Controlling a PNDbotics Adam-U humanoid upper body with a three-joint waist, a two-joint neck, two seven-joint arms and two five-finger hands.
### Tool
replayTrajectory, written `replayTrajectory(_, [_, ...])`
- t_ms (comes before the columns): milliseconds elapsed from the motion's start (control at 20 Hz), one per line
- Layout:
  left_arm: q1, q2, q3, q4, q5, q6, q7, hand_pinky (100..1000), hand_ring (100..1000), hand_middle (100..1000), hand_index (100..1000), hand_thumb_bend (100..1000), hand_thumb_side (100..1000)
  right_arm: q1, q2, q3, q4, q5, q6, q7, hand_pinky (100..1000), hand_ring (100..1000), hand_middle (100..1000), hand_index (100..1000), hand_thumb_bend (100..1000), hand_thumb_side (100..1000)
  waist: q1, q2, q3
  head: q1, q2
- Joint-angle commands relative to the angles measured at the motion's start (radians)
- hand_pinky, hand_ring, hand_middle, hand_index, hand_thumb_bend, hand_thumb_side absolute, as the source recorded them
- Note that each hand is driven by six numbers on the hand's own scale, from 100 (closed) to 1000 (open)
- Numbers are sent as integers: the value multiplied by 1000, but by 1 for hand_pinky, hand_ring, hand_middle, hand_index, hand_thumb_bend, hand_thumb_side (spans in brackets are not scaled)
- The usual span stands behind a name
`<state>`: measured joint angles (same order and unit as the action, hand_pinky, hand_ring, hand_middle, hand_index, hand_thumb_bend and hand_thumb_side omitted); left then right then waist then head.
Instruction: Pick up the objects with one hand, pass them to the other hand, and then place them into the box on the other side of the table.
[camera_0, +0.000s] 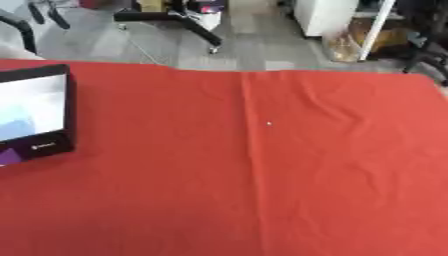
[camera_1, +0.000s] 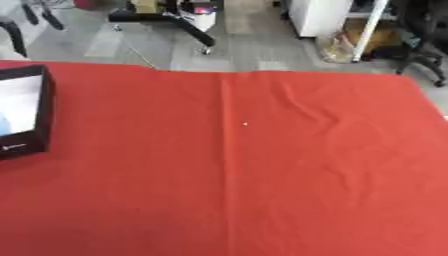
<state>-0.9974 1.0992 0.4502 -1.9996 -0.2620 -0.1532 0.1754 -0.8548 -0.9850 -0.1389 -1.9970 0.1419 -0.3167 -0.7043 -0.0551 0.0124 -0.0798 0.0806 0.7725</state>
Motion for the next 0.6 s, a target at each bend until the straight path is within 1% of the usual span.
replayTrajectory(50, [-19,13,4,0,-20,3,16,364,244,297,566,926,302,-28,-39,-8,-3,-32,31,-6,650,404,365,457,409,120,-4,-28,-2,-5,-3])
replayTrajectory(100, [-17,13,-3,0,-11,-2,17,471,351,411,655,992,409,-32,-40,-9,-3,-34,38,-22,618,380,341,439,315,161,-3,-29,-3,1,-3])
replayTrajectory(150, [-15,16,-8,0,-5,-19,-6,473,377,453,679,1000,450,-34,-43,-10,-3,-29,46,-41,610,377,334,439,276,178,-3,-29,-3,5,-3])
replayTrajectory(200, [-19,15,-4,0,-8,-34,-33,463,375,455,675,974,421,-34,-47,-12,-3,-14,50,-52,619,388,338,450,309,171,-3,-29,-3,4,-3])
replayTrajectory(250, [-25,13,6,0,-24,-44,-55,450,377,461,673,891,378,-27,-53,-16,-3,12,52,-46,659,455,376,508,363,275,-2,-28,-2,-3,-3])
replayTrajectory(300, [-31,15,20,0,-59,-56,-63,461,401,485,679,859,377,-14,-57,-19,-3,33,48,-19,689,498,421,561,381,406,-2,-27,0,-13,-3])
replayTrajectory(350, [-34,18,32,0,-104,-70,-64,469,415,496,689,814,353,-2,-60,-23,-3,44,42,16,689,496,429,556,331,410,-2,-27,0,-22,-3])
replayTrajectory(400, [-34,24,43,0,-151,-84,-67,470,410,491,690,790,313,6,-62,-31,-3,49,39,50,674,464,397,516,296,324,-2,-26,0,-26,-3])
replayTrajectory(450, [-32,32,56,0,-203,-96,-76,468,397,475,688,783,285,7,-65,-40,-3,52,40,74,660,443,371,497,248,242,-2,-25,0,-33,-3])
replayTrajectory(500, [-30,37,64,0,-248,-105,-90,464,391,466,685,784,278,4,-67,-47,-3,57,46,87,654,435,360,492,220,218,-2,-25,-1,-39,-3])
replayTrajectory(550, [-30,38,68,0,-280,-110,-100,464,391,466,685,784,278,1,-68,-50,-3,61,52,93,654,435,360,492,220,218,-2,-25,-2,-42,-3])
replayTrajectory(600, [-32,39,72,0,-303,-110,-106,408,310,328,621,886,265,-2,-68,-48,-3,63,59,97,620,405,309,464,164,158,-2,-25,-1,-57,-3])
